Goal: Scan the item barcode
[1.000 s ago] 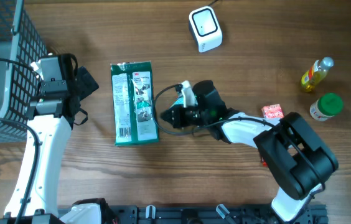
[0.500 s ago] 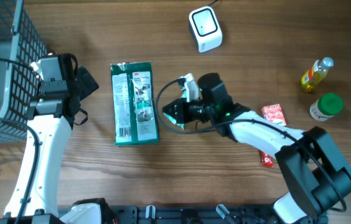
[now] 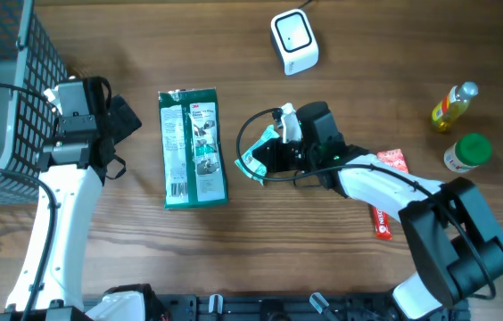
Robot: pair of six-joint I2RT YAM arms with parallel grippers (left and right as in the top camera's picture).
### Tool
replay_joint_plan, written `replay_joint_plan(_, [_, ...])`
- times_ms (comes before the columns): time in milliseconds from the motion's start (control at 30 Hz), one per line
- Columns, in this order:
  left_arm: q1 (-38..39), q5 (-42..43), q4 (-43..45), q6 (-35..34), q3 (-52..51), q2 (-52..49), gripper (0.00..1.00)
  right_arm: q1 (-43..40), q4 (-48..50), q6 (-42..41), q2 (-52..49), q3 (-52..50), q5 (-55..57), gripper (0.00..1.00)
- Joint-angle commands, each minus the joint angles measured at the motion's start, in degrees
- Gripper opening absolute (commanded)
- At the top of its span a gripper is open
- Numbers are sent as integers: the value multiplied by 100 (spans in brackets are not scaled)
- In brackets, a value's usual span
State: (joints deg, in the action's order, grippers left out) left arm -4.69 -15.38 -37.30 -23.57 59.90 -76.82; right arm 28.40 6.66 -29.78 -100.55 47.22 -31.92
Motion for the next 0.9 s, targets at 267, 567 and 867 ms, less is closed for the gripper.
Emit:
replay_joint_plan(267, [-35,-74,2,68,48,26,100,13,-807,-424,-649,-85,726,4])
replay_joint_plan(567, [-35,-74,2,68,48,26,100,11,-782,-748,-212,254,140,4])
replay_joint_plan(867, [-35,-76,2,68,48,26,100,22,-417,-391,483,404,-282,4])
